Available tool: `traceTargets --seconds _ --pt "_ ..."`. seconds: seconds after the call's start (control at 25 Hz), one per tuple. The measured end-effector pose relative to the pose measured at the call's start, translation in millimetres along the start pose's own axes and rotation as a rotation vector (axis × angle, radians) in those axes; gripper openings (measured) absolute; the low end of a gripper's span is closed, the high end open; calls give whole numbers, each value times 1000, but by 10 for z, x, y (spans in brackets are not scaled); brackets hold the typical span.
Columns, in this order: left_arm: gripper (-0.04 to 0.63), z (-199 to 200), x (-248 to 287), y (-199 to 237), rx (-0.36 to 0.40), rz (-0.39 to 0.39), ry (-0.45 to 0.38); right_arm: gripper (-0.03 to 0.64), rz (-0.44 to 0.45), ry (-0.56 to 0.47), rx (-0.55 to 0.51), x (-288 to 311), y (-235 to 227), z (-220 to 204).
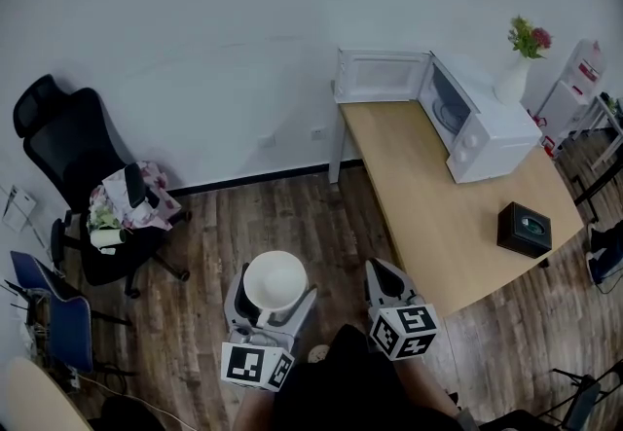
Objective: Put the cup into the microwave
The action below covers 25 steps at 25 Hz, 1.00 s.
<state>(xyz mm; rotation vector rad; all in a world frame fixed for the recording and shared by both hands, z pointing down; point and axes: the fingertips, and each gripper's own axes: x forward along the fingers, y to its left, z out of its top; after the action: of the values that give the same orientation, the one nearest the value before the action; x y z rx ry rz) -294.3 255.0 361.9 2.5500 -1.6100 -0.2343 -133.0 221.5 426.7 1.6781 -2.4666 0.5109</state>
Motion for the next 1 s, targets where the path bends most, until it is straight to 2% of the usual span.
traceTargets --seconds 0.48,1.0 --pt "480 -22 188 215 0 42 10 -6 2 7 9 288 -144 52" --pt "480 40 943 613 4 62 3 -6 23 15 -3 1165 -426 352"
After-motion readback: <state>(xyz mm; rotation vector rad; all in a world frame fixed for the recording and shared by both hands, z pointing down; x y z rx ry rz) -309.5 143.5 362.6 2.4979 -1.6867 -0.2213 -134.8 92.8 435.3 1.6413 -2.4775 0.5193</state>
